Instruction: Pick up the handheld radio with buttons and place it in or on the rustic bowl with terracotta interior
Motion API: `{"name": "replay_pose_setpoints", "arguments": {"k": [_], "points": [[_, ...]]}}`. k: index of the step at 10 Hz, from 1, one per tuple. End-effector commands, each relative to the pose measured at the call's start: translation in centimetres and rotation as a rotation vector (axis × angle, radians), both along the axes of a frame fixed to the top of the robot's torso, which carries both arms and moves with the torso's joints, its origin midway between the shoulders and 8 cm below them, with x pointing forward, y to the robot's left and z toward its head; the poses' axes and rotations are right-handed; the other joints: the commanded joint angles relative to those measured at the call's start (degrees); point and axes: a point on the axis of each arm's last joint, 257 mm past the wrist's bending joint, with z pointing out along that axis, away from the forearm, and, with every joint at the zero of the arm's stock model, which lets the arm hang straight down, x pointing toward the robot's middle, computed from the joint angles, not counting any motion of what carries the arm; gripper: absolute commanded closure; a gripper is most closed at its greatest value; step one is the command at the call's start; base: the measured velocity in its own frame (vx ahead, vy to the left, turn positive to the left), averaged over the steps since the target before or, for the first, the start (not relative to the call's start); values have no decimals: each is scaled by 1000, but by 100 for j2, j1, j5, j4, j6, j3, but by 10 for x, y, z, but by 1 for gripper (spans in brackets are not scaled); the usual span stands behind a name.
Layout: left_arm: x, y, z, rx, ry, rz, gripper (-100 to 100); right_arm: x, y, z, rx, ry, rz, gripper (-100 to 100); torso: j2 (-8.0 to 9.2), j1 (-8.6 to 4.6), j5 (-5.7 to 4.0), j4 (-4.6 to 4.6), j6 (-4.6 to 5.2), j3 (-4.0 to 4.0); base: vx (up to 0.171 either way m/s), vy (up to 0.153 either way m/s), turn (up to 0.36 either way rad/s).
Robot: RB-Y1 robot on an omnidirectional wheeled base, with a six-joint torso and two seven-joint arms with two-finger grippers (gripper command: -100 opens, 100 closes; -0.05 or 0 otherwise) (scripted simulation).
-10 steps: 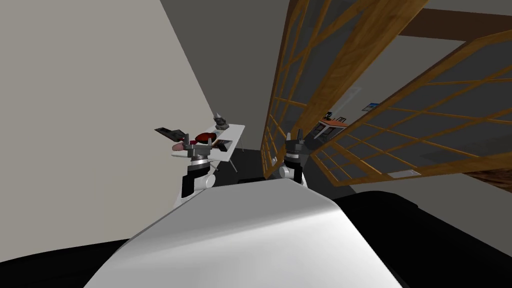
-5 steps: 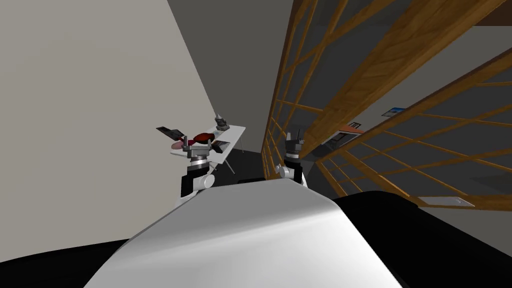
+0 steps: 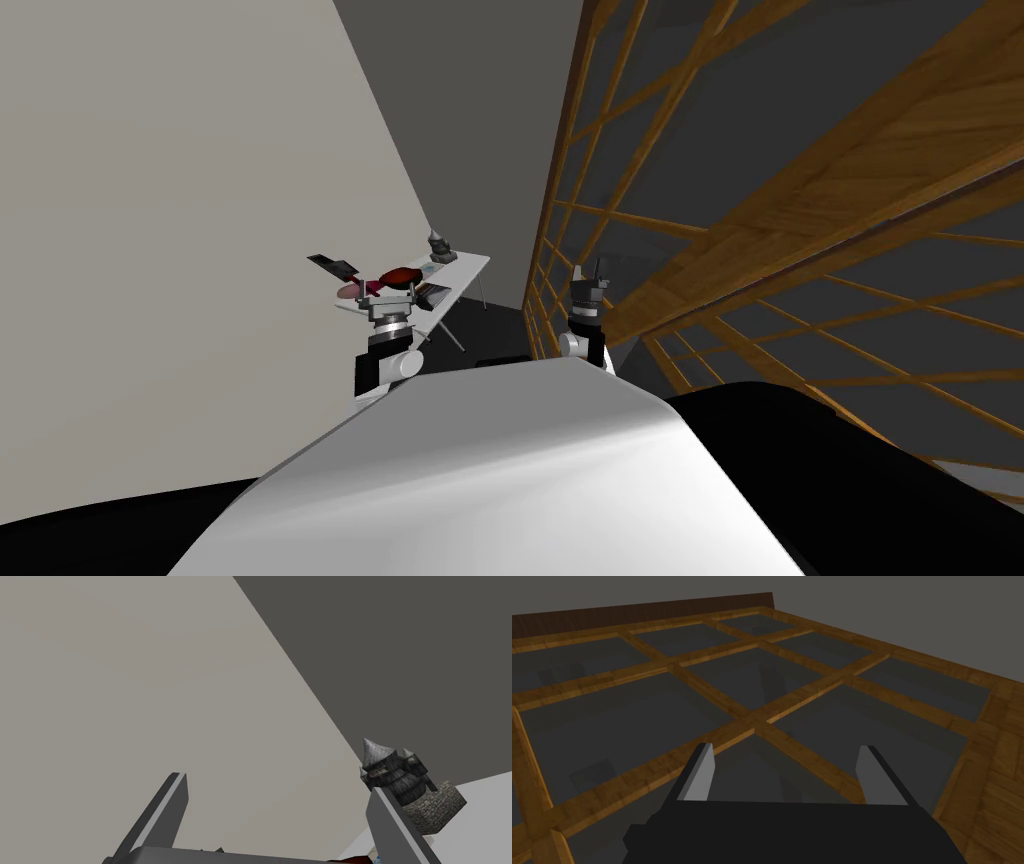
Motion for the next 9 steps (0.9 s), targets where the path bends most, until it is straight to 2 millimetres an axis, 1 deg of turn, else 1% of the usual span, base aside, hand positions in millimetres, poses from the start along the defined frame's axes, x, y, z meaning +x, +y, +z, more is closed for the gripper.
{"name": "replay_pose_setpoints", "arguments": {"k": [1,3,4,6,7,9], "points": [[-1,6,-6,-41,1,-1,-100,0,0,0,0,0,0,0,0,0,0,0,0,0,122,-168,78],[-4,31,-22,-129,8,15,-100,0,0,0,0,0,0,0,14,15,2,2,0,7,115,-155,135],[-4,32,-22,-139,6,14,-100,0,0,0,0,0,0,0,6,11,1,1,0,3,91,-113,76],[-11,59,-40,-229,8,43,-100,0,0,0,0,0,0,0,11,43,8,2,0,6,128,-88,150],[-11,60,-40,-237,7,43,-100,0,0,0,0,0,0,0,0,39,8,-1,0,-1,115,-87,48],[-21,89,-59,-325,4,85,-100,0,0,0,0,0,0,0,4,46,9,0,0,1,148,-90,121]]}}
